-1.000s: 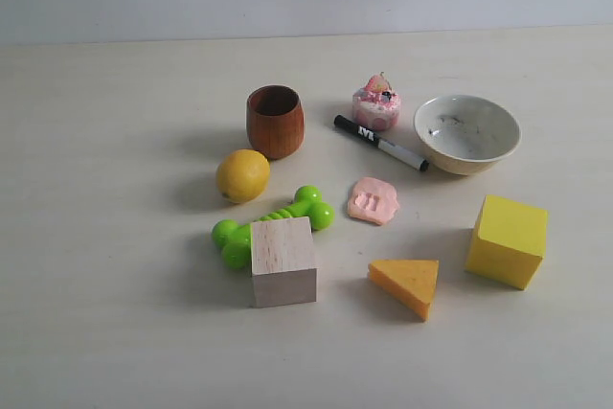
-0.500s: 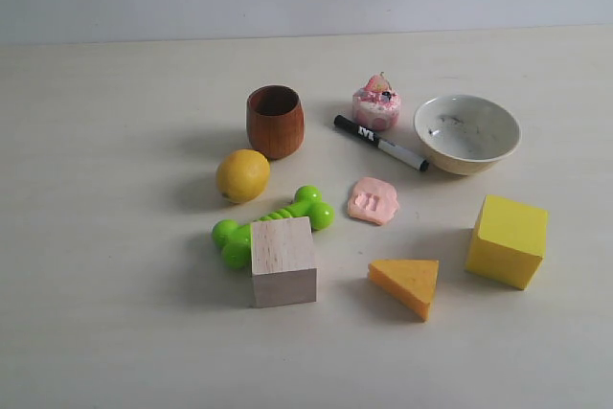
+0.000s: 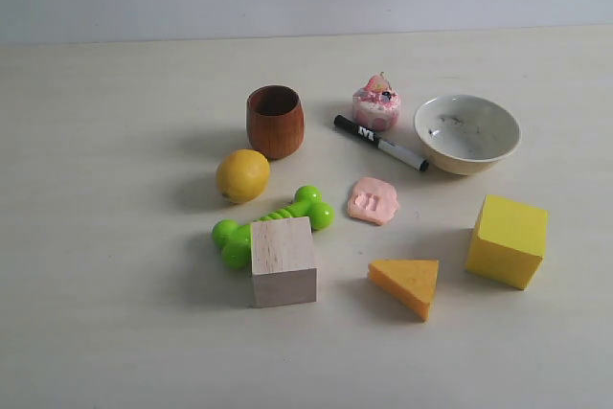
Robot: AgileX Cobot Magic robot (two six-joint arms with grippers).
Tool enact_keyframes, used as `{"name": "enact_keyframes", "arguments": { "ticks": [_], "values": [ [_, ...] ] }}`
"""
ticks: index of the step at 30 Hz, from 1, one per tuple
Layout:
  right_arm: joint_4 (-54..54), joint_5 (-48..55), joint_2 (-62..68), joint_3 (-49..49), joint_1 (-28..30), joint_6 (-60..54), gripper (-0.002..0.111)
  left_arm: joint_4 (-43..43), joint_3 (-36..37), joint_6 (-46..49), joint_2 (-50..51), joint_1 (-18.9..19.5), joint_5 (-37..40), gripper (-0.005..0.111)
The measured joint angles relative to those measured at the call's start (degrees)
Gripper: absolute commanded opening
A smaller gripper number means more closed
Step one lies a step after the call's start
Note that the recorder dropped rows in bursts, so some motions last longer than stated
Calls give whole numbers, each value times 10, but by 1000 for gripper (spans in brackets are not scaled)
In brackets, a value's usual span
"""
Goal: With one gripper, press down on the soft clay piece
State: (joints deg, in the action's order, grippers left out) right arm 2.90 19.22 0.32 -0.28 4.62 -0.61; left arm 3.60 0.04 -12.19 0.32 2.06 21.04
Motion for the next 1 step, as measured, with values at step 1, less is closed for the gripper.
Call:
{"name": "enact_keyframes", "arguments": {
  "ticks": [1],
  "values": [
    [0,0,0,0,0,0,0,0,0,0,0,0,0,0]
  ]
}}
